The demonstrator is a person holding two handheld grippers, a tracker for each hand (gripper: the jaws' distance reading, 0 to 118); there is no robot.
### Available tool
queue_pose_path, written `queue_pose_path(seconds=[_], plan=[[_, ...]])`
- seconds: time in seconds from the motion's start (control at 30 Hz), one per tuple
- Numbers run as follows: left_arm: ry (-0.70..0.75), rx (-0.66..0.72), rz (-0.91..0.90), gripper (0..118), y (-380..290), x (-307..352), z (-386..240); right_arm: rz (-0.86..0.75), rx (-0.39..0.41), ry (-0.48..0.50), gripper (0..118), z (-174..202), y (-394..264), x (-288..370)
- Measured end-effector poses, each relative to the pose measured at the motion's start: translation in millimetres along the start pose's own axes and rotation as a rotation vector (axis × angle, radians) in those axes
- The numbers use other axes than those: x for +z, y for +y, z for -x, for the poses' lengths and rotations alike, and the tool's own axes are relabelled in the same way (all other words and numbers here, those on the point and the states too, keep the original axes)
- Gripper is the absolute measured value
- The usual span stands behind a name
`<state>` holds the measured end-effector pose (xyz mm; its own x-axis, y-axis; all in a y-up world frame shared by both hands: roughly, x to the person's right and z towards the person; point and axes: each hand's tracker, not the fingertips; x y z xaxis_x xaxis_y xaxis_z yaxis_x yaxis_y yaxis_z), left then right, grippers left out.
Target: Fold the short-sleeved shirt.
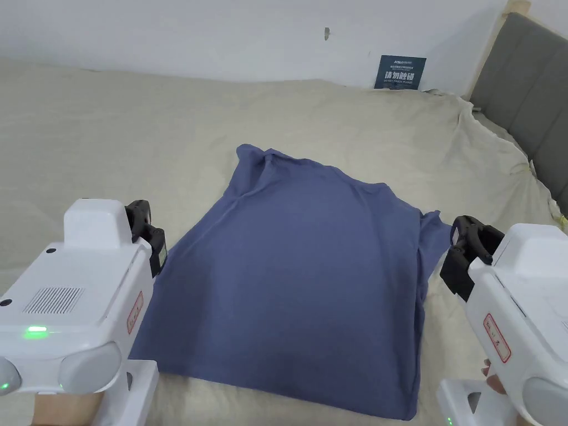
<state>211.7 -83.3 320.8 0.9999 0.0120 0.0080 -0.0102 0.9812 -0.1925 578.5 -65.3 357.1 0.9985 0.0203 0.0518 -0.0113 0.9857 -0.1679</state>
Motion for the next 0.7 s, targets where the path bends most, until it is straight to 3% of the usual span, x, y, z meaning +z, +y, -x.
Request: queue_pose_path(seconds=[0.5, 0.53, 0.6, 0.63, 0.67, 0.7], plan=[[0.010, -0.010, 0.016, 4, -1, -2, 0, 0.022, -0.024, 0.000, 0, 4, -3, -6], [0.008, -0.001, 0.026, 17, 1, -2, 2, 0.027, -0.028, 0.003, 0, 3, -3, -7], [-0.004, 0.058, 0.082, 54, 6, -5, 12, 0.031, -0.025, 0.005, 0, 3, -4, -8], [-0.007, 0.082, 0.105, 64, 9, -7, 18, 0.032, -0.018, 0.005, 0, 4, -4, -7], [-0.004, 0.104, 0.140, 64, 11, -9, 24, 0.033, -0.013, 0.005, 0, 5, -4, -7], [0.014, 0.128, 0.163, 88, 13, -11, 31, 0.036, -0.010, 0.006, 0, 5, -5, -8]])
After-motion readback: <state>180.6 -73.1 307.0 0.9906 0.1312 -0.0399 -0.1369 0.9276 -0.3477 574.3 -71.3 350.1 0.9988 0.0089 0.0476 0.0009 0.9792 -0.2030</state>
